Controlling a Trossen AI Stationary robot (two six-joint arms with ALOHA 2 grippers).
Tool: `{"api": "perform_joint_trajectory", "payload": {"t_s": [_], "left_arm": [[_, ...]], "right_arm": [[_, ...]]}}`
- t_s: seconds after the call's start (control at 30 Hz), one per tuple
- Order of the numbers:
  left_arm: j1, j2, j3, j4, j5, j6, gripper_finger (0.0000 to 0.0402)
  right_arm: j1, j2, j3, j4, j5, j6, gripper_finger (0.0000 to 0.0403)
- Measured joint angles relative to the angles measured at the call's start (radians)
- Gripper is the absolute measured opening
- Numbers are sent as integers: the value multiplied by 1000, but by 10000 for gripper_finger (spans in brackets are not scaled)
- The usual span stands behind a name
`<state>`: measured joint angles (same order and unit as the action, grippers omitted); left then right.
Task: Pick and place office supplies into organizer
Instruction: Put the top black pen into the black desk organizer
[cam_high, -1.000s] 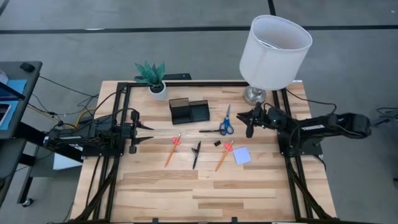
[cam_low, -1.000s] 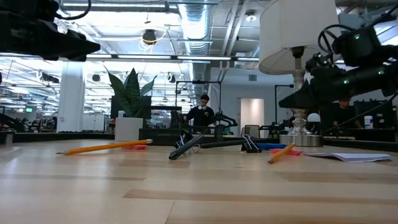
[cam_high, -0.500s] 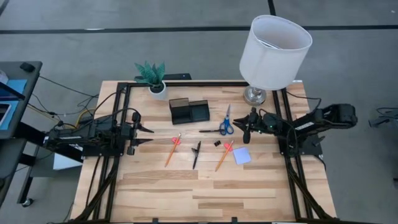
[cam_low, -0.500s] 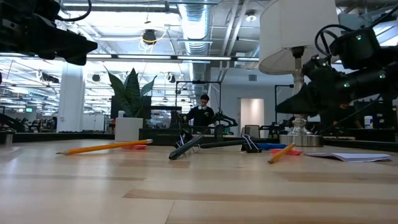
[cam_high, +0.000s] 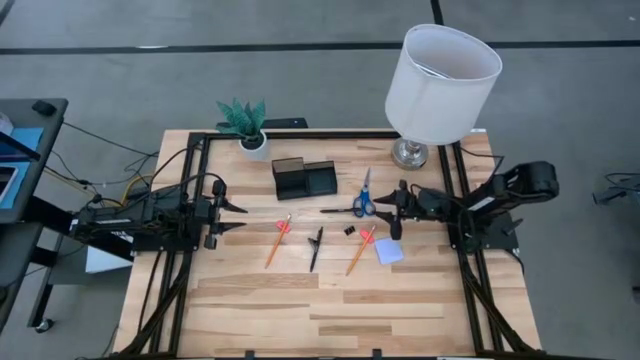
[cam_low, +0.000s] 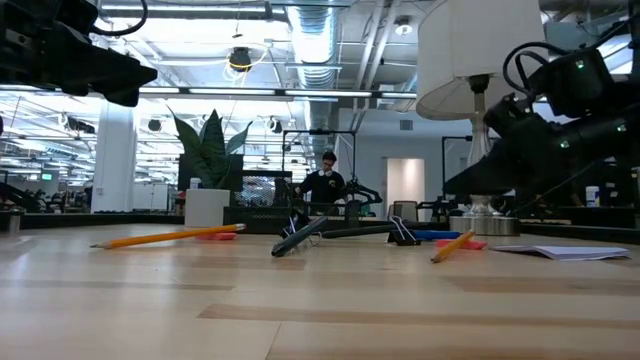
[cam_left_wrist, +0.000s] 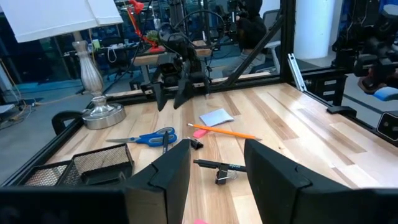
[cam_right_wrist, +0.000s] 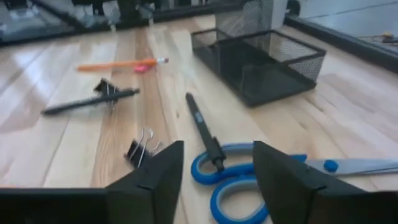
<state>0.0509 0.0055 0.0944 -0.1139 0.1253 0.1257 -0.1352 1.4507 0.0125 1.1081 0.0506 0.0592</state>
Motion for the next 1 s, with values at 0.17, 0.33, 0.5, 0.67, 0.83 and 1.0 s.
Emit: {"api": "perform_joint_trajectory", "payload": {"t_s": [0.17, 0.33, 0.5, 0.67, 0.83, 1.0], "left_arm": [[0, 0, 0, 0, 0, 0, 144], [0, 0, 0, 0, 0, 0, 144], [0, 0, 0, 0, 0, 0, 144], [0, 0, 0, 0, 0, 0, 144], [0, 0, 0, -1, -1, 0, 144], [0, 0, 0, -1, -1, 0, 144]], "right_arm": [[0, 65, 35, 20, 0, -37, 230], [0, 135, 63, 54, -1, -60, 227], [0, 188, 90, 74, -13, -60, 212], [0, 229, 108, 112, -23, -60, 200], [0, 269, 121, 112, -26, -68, 196], [0, 307, 123, 146, -27, -111, 198]]}}
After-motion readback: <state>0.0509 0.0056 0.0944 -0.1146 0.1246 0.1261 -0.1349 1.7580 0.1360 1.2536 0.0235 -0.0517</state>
